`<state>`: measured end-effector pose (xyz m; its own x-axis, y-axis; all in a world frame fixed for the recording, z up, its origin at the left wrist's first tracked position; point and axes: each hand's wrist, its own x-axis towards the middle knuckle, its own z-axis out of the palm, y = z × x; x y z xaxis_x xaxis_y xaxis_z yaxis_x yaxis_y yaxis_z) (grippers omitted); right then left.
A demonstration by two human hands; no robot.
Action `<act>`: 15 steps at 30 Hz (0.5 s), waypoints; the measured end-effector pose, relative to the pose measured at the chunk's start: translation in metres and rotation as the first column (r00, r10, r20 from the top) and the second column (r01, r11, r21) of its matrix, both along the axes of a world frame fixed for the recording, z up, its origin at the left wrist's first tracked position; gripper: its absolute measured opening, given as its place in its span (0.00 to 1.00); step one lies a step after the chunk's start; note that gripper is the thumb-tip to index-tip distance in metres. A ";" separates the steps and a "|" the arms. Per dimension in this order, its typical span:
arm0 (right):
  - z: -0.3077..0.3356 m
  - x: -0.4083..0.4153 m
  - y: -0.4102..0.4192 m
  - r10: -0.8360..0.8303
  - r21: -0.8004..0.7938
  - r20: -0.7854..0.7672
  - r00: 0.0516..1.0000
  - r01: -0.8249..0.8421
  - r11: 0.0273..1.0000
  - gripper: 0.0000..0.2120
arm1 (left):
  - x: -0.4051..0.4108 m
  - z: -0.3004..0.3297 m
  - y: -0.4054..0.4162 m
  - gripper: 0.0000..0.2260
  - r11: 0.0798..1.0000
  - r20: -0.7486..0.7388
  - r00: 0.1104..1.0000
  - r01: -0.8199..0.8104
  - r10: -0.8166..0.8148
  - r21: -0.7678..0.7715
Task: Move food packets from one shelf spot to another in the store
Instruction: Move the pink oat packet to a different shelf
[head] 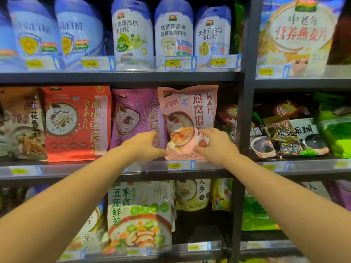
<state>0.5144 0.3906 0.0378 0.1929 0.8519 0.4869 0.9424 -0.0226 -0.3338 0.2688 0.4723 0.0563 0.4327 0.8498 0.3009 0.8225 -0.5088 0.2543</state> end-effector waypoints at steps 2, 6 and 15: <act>0.003 -0.009 -0.020 -0.009 -0.015 -0.007 1.000 0.008 1.000 0.36 | -0.011 0.002 -0.015 0.40 1.000 -0.006 1.000 0.010 -0.010 0.022; 0.002 -0.025 -0.060 -0.049 -0.073 -0.045 0.998 0.046 0.996 0.38 | -0.028 0.000 -0.047 0.36 0.998 -0.076 0.997 0.025 -0.020 0.062; -0.009 -0.029 -0.144 -0.143 -0.124 -0.031 0.989 0.138 0.983 0.43 | -0.016 0.000 -0.108 0.35 0.982 -0.128 0.982 0.152 -0.137 0.109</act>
